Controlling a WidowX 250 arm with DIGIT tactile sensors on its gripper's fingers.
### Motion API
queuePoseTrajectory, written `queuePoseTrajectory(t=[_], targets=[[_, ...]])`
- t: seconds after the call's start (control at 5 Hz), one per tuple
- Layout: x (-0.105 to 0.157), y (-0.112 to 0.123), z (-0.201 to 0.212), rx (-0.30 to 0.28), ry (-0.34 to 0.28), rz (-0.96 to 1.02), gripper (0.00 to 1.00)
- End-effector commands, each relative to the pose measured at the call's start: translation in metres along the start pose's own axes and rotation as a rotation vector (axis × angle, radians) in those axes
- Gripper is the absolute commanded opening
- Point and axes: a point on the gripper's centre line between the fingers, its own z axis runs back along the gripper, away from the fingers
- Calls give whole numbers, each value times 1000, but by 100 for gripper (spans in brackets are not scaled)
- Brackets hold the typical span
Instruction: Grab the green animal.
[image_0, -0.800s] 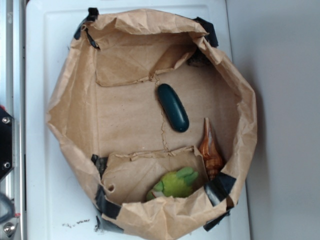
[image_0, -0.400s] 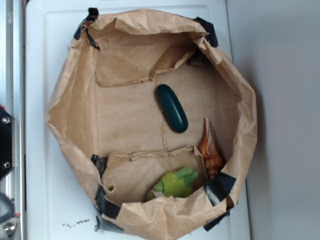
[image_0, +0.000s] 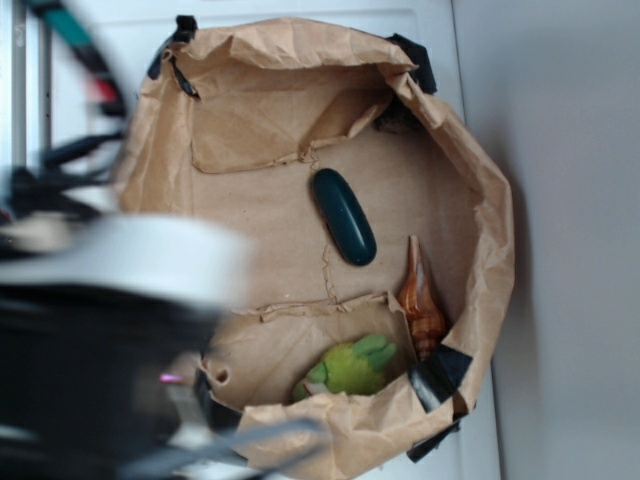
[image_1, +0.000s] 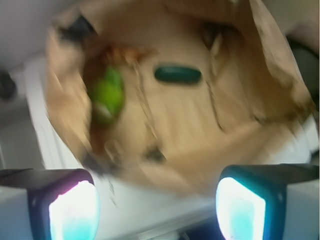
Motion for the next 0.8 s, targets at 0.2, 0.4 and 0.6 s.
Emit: queuePoseTrajectory(t=[0.2,0.4,0.6], targets=[[7,4,11,-16,-37,36,100],[24,14,-41,9,-18,78,100],[36,27,-90,-2,8,126,100]])
